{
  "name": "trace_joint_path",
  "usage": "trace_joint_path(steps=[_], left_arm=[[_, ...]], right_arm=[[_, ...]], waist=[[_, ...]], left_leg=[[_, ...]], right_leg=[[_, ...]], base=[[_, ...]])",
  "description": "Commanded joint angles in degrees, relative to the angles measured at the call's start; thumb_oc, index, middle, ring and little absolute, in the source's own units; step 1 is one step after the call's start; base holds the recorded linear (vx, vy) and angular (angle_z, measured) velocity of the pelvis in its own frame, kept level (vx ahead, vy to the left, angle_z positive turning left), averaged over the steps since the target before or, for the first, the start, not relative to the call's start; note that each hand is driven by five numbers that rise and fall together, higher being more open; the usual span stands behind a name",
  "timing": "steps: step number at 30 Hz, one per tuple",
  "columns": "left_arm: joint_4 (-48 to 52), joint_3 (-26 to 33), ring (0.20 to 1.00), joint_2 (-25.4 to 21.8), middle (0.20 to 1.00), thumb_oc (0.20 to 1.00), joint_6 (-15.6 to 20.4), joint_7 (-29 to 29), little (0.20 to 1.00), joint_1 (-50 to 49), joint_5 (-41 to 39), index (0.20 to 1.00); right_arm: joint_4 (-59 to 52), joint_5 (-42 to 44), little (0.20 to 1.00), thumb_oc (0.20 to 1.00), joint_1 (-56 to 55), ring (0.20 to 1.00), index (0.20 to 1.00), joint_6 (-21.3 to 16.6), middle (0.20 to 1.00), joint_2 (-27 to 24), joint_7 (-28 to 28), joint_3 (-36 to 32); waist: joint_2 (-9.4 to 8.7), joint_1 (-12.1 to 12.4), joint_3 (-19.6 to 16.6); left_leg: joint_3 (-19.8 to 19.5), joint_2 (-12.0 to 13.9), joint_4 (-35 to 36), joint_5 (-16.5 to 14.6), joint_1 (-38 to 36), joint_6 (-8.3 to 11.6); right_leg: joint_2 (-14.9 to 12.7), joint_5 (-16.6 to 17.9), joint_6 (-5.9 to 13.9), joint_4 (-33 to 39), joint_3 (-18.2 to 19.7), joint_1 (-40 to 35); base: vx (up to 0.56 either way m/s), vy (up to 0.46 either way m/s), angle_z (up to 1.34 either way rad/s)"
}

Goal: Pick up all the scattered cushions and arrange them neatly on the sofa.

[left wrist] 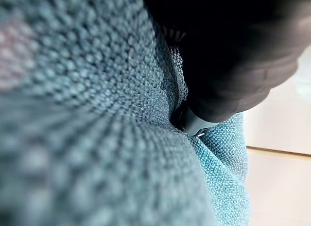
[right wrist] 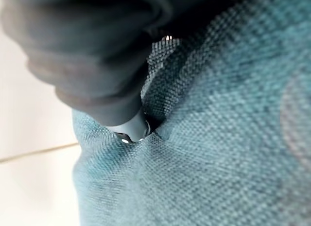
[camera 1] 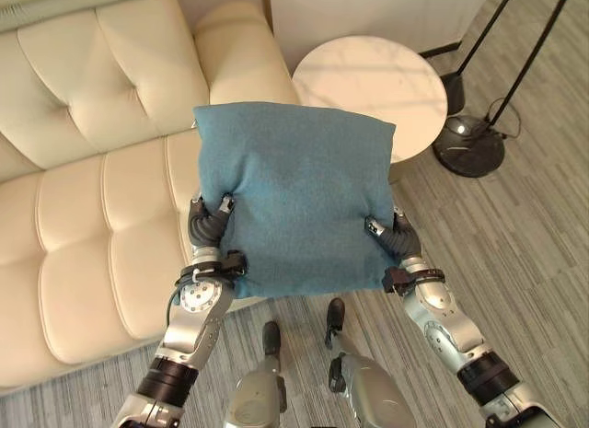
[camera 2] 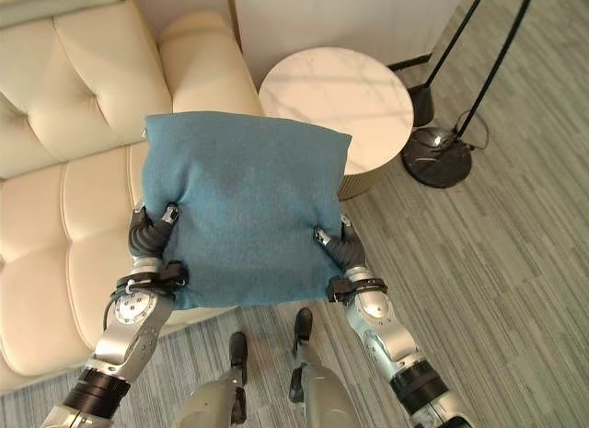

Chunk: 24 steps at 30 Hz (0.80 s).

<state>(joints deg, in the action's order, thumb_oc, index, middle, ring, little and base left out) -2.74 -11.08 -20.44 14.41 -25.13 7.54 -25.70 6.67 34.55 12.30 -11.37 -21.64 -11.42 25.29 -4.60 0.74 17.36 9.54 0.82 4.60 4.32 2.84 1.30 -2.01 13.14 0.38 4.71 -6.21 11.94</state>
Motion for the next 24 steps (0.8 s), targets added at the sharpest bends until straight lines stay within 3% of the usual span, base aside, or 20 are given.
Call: trace_joint_path(steps=[1, 5, 6, 8, 9, 11, 13, 14, 15, 16, 18, 24], left_arm=[[5.66, -7.29, 0.2, 5.18, 0.2, 0.2, 7.13, 5.58, 0.2, 4.99, 4.24, 0.2], [7.26, -7.22, 0.2, 2.9, 0.2, 0.2, 7.81, 5.46, 0.2, 3.93, 4.27, 0.2], [8.47, -6.94, 0.2, 1.89, 0.2, 0.2, 7.74, 5.44, 0.2, 3.88, 4.41, 0.2], [8.49, -6.91, 0.2, 1.69, 0.2, 0.2, 7.79, 5.17, 0.2, 3.76, 4.68, 0.2], [9.09, -5.77, 0.2, 1.64, 0.2, 0.2, 7.84, 5.1, 0.2, 3.69, 4.66, 0.2], [8.53, -6.71, 0.2, 2.54, 0.2, 0.2, 7.53, 4.86, 0.2, 5.32, 4.79, 0.2], [8.05, -8.23, 0.2, 3.52, 0.2, 0.2, 7.39, 6.2, 0.2, 6.83, 4.48, 0.2], [8.04, -8.25, 0.2, 3.53, 0.2, 0.2, 7.39, 6.21, 0.2, 6.82, 4.48, 0.2], [7.81, -9.79, 0.2, 4.06, 0.2, 0.2, 7.23, 7.28, 0.2, 7.34, 4.1, 0.2], [7.64, -10.31, 0.2, 4.34, 0.2, 0.2, 7.18, 7.55, 0.2, 7.47, 4.2, 0.2], [5.54, -12.46, 0.2, 5.46, 0.2, 0.2, 6.78, 8.63, 0.2, 8.79, 2.8, 0.2], [6.32, -11.89, 0.2, 3.48, 0.2, 0.2, 5.73, 10.11, 0.2, 6.69, 3.36, 0.2]], right_arm=[[-11.87, 0.14, 0.2, 0.2, 4.51, 0.2, 0.2, -7.87, 0.2, 9.59, 10.14, 7.87], [-12.68, -4.93, 0.2, 0.2, 5.02, 0.2, 0.2, -8.23, 0.2, 8.42, 7.66, 6.87], [-12.73, -6.42, 0.2, 0.2, 5.49, 0.2, 0.2, -8.34, 0.2, 8.28, 6.58, 6.28], [-12.69, -6.86, 0.2, 0.2, 5.31, 0.2, 0.2, -8.25, 0.2, 8.21, 6.15, 5.91], [-12.42, -7.53, 0.2, 0.2, 6.3, 0.2, 0.2, -8.27, 0.2, 7.85, 5.56, 5.08], [-12.0, -7.51, 0.2, 0.2, 6.67, 0.2, 0.2, -8.58, 0.2, 6.44, 4.72, 4.26], [-11.76, -7.83, 0.2, 0.2, 6.04, 0.2, 0.2, -8.54, 0.2, 4.66, 4.11, 3.57], [-11.78, -7.83, 0.2, 0.2, 6.0, 0.2, 0.2, -8.53, 0.2, 4.65, 4.12, 3.56], [-13.01, -8.11, 0.2, 0.2, 4.15, 0.2, 0.2, -8.5, 0.2, 3.58, 4.59, 2.81], [-13.56, -8.29, 0.2, 0.2, 3.38, 0.2, 0.2, -8.65, 0.2, 3.2, 4.71, 2.29], [-14.53, -7.42, 0.2, 0.2, 0.69, 0.2, 0.2, -9.19, 0.2, 2.09, 4.46, 0.03], [-15.18, -6.41, 0.2, 0.2, -0.27, 0.2, 0.2, -8.6, 0.2, 3.6, 6.35, 1.65]], waist=[[1.53, -0.67, -7.29], [3.17, -0.82, -7.05], [3.41, -0.14, -7.59], [3.01, 0.15, -8.06], [2.21, 1.79, -9.29], [3.07, 1.69, -8.05], [1.68, -0.31, -7.59], [1.67, -0.38, -7.52], [0.64, -1.76, -8.17], [0.52, -2.34, -8.35], [1.07, -4.24, -9.05], [-0.61, -2.31, -8.11]], left_leg=[[-2.02, 0.9, 0.36, -3.87, -1.98, 0.25], [-4.4, 1.82, -0.4, -1.9, -0.75, -0.24], [-6.79, 1.96, -1.22, -0.82, 0.27, -0.27], [-7.92, 1.65, -1.71, -0.45, 1.04, -0.05], [-10.59, 1.72, -1.93, 2.75, 4.93, 2.17], [-11.92, 3.24, -0.8, 7.71, 10.53, 5.81], [-7.31, 3.64, -5.05, 3.45, 10.23, 3.56], [-7.39, 3.58, -5.5, 3.1, 10.32, 3.53], [-3.34, 4.1, -9.37, -1.09, 7.94, 2.78], [-2.04, 4.36, -10.27, -2.26, 7.05, 2.79], [6.95, 7.62, -8.3, -2.49, 3.42, 4.0], [3.59, 4.96, -7.96, -5.01, 3.53, 2.64]], right_leg=[[-2.98, -11.28, 8.28, -5.38, 1.72, -5.6], [-0.44, -17.36, 8.01, -18.12, 9.23, -5.64], [0.38, -17.66, 7.56, -24.22, 11.36, -7.01], [0.41, -18.12, 7.71, -23.75, 12.26, -8.74], [1.24, -22.78, 4.88, -13.68, 11.8, -14.5], [3.69, -22.12, 2.81, -8.05, 9.78, -13.66], [1.67, -19.2, 3.19, -5.99, 5.77, -11.66], [1.61, -19.26, 3.22, -5.91, 5.69, -11.85], [0.15, -18.46, 3.33, -5.14, 2.48, -11.19], [-0.3, -18.39, 3.47, -4.57, 0.95, -11.49], [-1.76, -17.98, 3.83, -3.18, -6.4, -11.96], [-3.81, -17.52, 4.83, -3.76, -7.6, -13.51]], base=[[-0.18, 0.071, -0.33], [-0.21, -0.064, -0.05], [-0.21, -0.245, 0.53], [-0.2, -0.274, 1.3], [-0.4, -0.423, 1.33], [-0.62, -0.446, 1.25], [-0.47, -0.153, 1.01], [-0.28, -0.075, 0.85], [-0.14, -0.037, 1.2], [-0.19, -0.025, 1.5], [-0.01, 0.079, 1.43], [0.1, 0.183, 0.89]])
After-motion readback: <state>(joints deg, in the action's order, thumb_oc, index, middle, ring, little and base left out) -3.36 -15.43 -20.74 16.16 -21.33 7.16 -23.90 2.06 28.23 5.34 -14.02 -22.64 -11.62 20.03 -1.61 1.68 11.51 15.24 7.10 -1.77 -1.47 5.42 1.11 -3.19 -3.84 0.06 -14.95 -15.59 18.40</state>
